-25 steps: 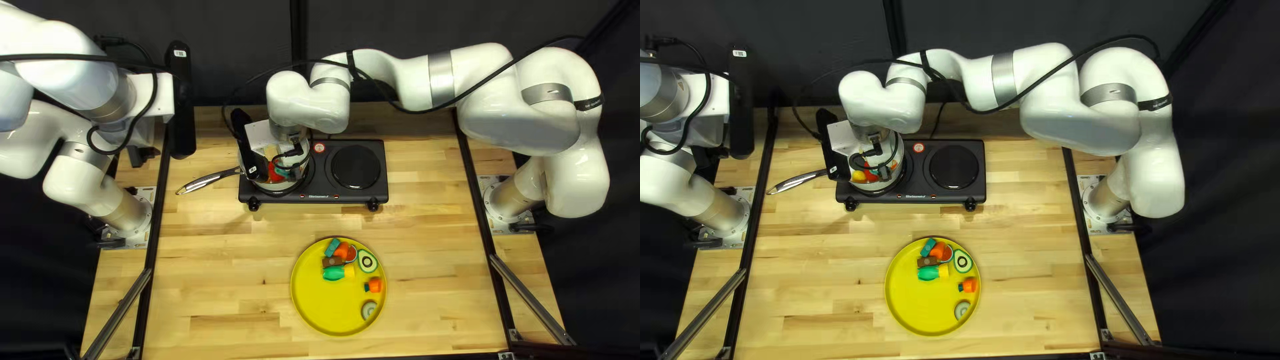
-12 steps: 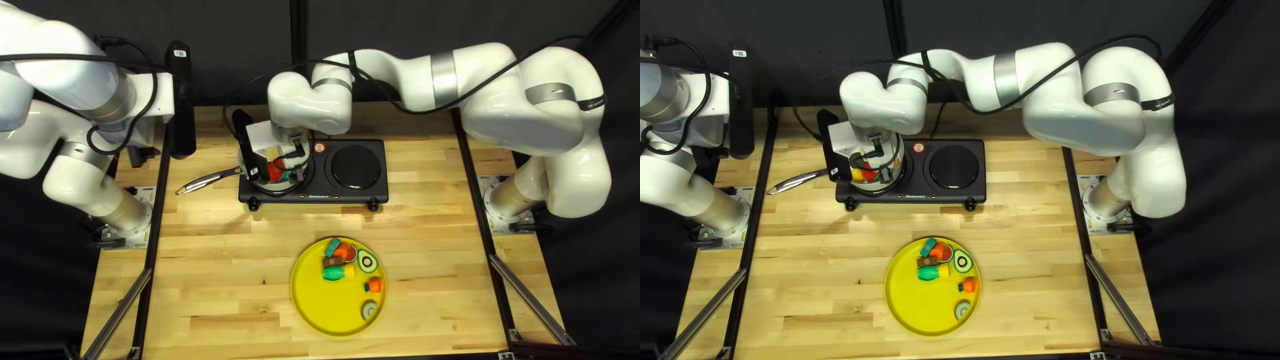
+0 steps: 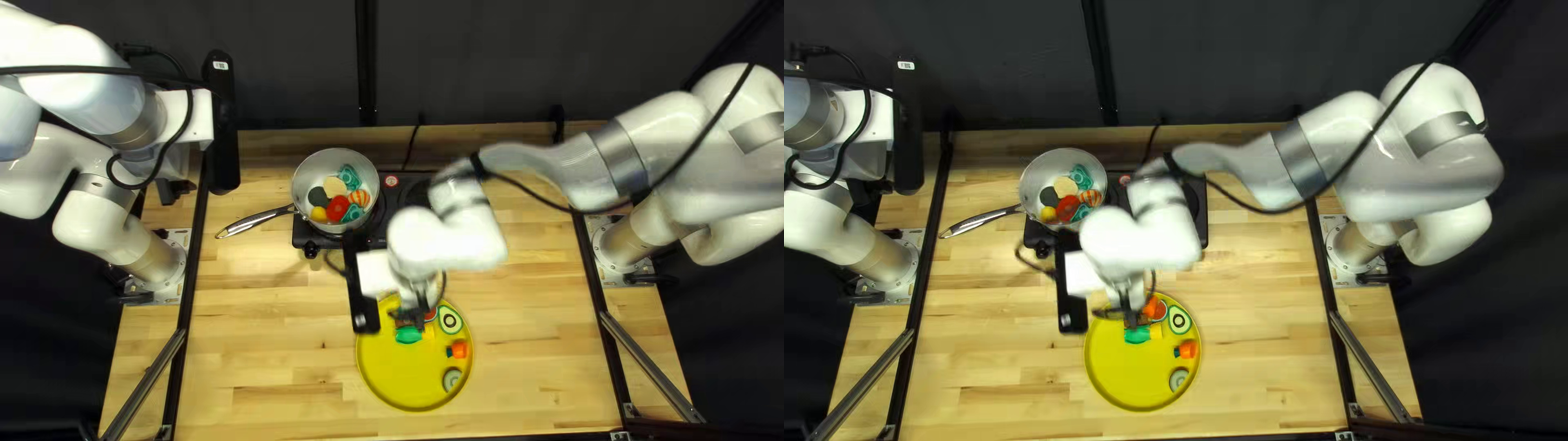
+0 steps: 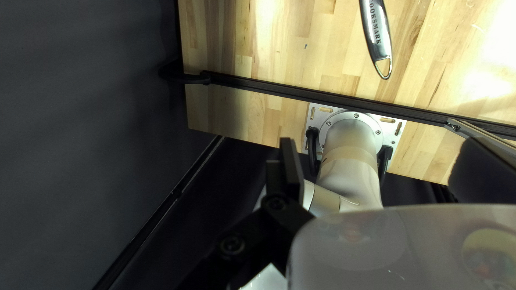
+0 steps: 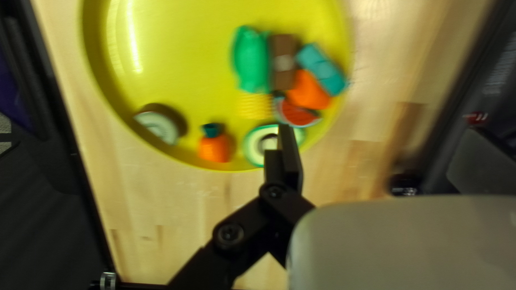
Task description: Pick up a pot and place it onto the stove surface, add food to pot
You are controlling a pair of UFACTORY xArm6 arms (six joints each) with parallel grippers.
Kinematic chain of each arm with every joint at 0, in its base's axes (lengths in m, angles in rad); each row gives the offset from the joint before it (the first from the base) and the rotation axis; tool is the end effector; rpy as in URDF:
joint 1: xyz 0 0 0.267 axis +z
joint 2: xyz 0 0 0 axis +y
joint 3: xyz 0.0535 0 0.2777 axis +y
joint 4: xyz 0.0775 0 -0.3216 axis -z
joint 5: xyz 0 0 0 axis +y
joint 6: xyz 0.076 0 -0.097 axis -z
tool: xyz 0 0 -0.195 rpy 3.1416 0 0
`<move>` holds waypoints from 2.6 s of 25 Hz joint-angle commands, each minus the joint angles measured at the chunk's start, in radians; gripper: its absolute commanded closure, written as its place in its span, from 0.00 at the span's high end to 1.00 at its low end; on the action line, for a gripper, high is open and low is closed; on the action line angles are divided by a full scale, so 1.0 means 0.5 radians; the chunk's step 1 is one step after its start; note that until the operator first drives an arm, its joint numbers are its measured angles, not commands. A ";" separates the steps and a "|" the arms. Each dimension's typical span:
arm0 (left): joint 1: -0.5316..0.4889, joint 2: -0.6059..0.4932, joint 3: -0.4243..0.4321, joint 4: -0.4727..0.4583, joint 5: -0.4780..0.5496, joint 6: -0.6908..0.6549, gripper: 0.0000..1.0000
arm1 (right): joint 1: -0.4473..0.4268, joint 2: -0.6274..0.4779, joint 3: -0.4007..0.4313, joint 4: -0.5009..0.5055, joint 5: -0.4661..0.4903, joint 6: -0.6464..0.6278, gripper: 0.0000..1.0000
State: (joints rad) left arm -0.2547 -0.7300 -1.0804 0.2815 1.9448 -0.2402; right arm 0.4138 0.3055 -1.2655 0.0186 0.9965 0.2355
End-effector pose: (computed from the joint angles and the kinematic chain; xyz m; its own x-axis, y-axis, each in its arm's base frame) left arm 0.1972 0.0347 0.3731 0.9955 0.0788 -0.0524 0.0603 -0.9549 -0.2907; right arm 0.4634 0.2076 0.1002 0.9852 0.1671 -0.0391 0.1670 -0.9859 -0.0063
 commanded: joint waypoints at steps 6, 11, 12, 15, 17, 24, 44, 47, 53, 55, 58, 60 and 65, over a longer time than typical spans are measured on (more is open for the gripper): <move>0.000 0.000 0.000 0.000 0.000 0.000 1.00 | 0.215 0.186 0.050 -0.064 -0.300 0.035 1.00; 0.000 0.000 0.000 0.000 0.000 0.000 1.00 | 0.205 0.177 0.082 -0.094 -0.301 -0.006 1.00; 0.000 0.000 0.000 0.000 0.000 0.000 1.00 | 0.197 0.177 0.075 -0.108 -0.274 -0.002 1.00; 0.000 0.000 0.000 0.000 0.000 0.000 1.00 | 0.176 0.131 0.128 -0.148 -0.249 0.013 1.00; 0.000 0.000 0.000 0.000 0.000 0.000 1.00 | 0.158 0.115 0.156 -0.174 -0.236 0.027 1.00; 0.000 0.000 0.000 0.000 0.000 0.000 1.00 | 0.068 0.102 0.281 -0.224 -0.323 0.013 1.00; 0.000 0.000 0.000 0.000 0.000 0.000 1.00 | 0.017 0.127 0.403 -0.237 -0.523 -0.032 1.00; 0.000 0.000 0.000 0.000 0.000 0.000 1.00 | 0.017 0.127 0.403 -0.237 -0.523 -0.032 0.30; 0.000 0.000 0.000 0.000 0.000 0.000 1.00 | 0.017 0.127 0.403 -0.237 -0.523 -0.032 0.00; 0.000 0.000 0.000 0.000 0.000 0.000 1.00 | 0.017 0.127 0.403 -0.237 -0.523 -0.032 0.00; 0.000 0.000 0.000 0.000 0.000 0.000 1.00 | 0.017 0.127 0.403 -0.237 -0.523 -0.032 0.00; 0.000 0.000 0.000 0.000 0.000 0.000 1.00 | 0.017 0.127 0.403 -0.237 -0.523 -0.032 0.00; 0.000 0.000 0.000 0.000 0.000 0.000 1.00 | 0.024 0.124 0.404 -0.247 -0.516 -0.028 0.00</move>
State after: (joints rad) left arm -0.2547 -0.7300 -1.0804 0.2815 1.9448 -0.2402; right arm 0.4226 0.3687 -1.0636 -0.1001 0.7348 0.2195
